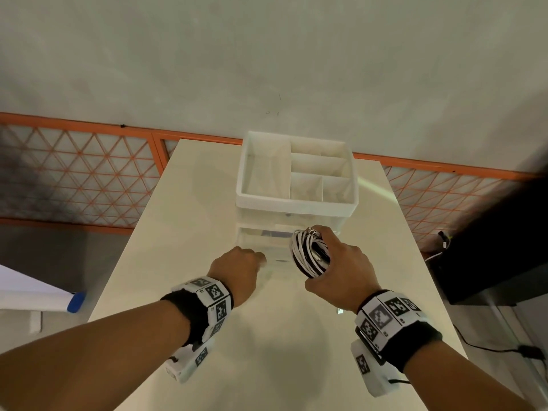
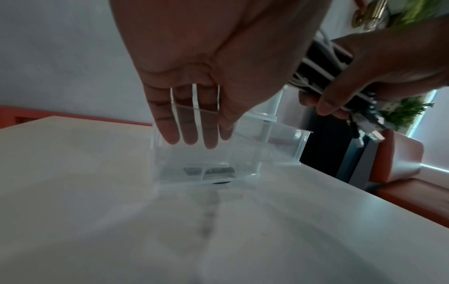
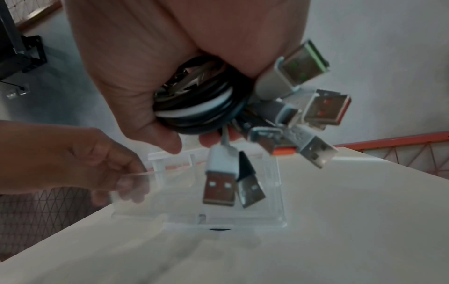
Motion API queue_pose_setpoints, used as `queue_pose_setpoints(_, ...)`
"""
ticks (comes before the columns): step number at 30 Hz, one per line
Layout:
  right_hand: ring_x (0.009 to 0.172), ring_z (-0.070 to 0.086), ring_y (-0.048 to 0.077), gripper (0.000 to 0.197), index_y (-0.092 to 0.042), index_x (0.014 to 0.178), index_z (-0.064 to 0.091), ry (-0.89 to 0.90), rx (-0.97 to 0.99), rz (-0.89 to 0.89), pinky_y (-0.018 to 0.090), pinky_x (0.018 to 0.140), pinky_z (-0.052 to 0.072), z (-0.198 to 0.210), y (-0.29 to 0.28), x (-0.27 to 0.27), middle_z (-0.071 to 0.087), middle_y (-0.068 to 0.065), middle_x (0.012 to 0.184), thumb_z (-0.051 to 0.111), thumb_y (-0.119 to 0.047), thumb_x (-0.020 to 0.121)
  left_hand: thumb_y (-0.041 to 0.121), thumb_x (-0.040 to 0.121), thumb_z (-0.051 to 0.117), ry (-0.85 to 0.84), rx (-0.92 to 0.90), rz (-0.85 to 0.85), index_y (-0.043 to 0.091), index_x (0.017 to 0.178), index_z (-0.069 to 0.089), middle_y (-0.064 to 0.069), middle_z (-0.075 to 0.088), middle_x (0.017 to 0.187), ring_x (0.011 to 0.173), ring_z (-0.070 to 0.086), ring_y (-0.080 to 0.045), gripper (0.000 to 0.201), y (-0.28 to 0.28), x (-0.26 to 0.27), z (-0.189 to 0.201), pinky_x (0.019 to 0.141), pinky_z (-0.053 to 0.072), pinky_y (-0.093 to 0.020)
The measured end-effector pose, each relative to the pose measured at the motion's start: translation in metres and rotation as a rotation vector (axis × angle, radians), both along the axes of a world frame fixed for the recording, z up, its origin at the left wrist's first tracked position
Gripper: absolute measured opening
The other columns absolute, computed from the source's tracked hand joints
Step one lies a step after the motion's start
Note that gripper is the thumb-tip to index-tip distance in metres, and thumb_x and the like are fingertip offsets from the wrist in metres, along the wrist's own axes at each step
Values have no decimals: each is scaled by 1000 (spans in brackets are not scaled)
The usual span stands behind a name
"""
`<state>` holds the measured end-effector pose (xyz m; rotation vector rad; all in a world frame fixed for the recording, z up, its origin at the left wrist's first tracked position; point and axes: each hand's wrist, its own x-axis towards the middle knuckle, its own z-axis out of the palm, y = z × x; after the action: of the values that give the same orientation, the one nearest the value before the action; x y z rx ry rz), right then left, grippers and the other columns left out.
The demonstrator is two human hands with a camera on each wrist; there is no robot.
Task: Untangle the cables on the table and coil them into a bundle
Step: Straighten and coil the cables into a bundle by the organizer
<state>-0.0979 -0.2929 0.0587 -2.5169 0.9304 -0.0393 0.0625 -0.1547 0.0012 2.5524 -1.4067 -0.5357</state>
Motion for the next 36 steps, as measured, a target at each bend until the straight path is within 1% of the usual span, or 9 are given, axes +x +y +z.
queue_pose_setpoints(6, 83, 65, 23, 88, -47, 131, 28, 63, -3, 41, 39, 74, 60, 6, -8, 5, 63, -13, 96, 73, -32, 58, 2, 92, 44, -30, -95, -50, 25, 125, 61, 0, 53, 110, 103, 51, -20, 44, 26, -20, -8, 74, 47, -31)
queue_pose_setpoints(10, 85, 64, 24, 91, -46, 134, 28, 155, 9, 122, 37, 74, 59, 12, -10, 16, 63, -9, 98, 75, -34, 57, 5, 83, 61, -108, -293, -124, 22, 102, 74, 4, 62, 89, 77, 64, -22, 29, 40, -9, -12, 64, 40, -33)
queue_pose_setpoints(15, 91, 64, 23, 93, -43, 139, 28, 297, -37, 259, 37, 79, 57, 13, -5, 41, 64, -5, 105, 77, -34, 60, 19, 93, 57, 77, -305, -120, 18, 104, 73, 3, 68, 102, 91, 65, -20, 20, 42, -7, 1, 84, 50, -36)
queue_pose_setpoints(19, 93, 64, 25, 92, -39, 139, 30, 394, -116, 341, 37, 79, 57, 5, -4, 58, 65, -3, 107, 79, -34, 62, 19, 87, 59, 52, -442, -37, 18, 91, 70, 8, 61, 84, 78, 57, -15, 11, 37, -2, 7, 73, 49, -34)
queue_pose_setpoints(24, 94, 64, 26, 99, -38, 143, 30, 537, -193, 418, 36, 73, 55, -8, -10, 81, 63, -1, 107, 84, -35, 59, 9, 86, 63, 43, -544, -34, 15, 134, 53, 0, 52, 135, 117, 48, -18, 50, 21, 5, 20, 96, 45, -31)
queue_pose_setpoints(28, 75, 60, 20, 75, -30, 125, 49, 553, -196, 455, 30, 64, 48, -17, -9, 93, 56, -9, 82, 86, -28, 59, 15, 93, 59, 147, -389, -120, 18, 143, 49, 4, 44, 152, 134, 47, -18, 52, 9, 2, 20, 111, 37, -27)
queue_pose_setpoints(31, 94, 65, 22, 85, -32, 133, 44, 472, -101, 437, 32, 74, 53, -31, -11, 92, 62, -7, 103, 86, -26, 59, 26, 94, 58, 150, -329, -89, 22, 142, 52, 8, 45, 152, 127, 55, -20, 48, 3, 1, 18, 103, 46, -36)
queue_pose_setpoints(34, 129, 53, 24, 106, -29, 152, 28, 396, 19, 433, 38, 104, 47, -32, -16, 87, 51, -3, 144, 88, -29, 64, 31, 95, 53, 100, -227, -84, 25, 137, 56, 7, 51, 146, 115, 60, -25, 42, -2, 0, 12, 93, 50, -40)
queue_pose_setpoints(36, 132, 51, 22, 105, -28, 155, 27, 364, 71, 430, 35, 103, 47, -23, -17, 81, 49, -3, 148, 87, -29, 68, 35, 96, 51, 64, -138, -72, 27, 135, 57, 5, 52, 143, 112, 60, -28, 40, -6, -1, 9, 91, 50, -40)
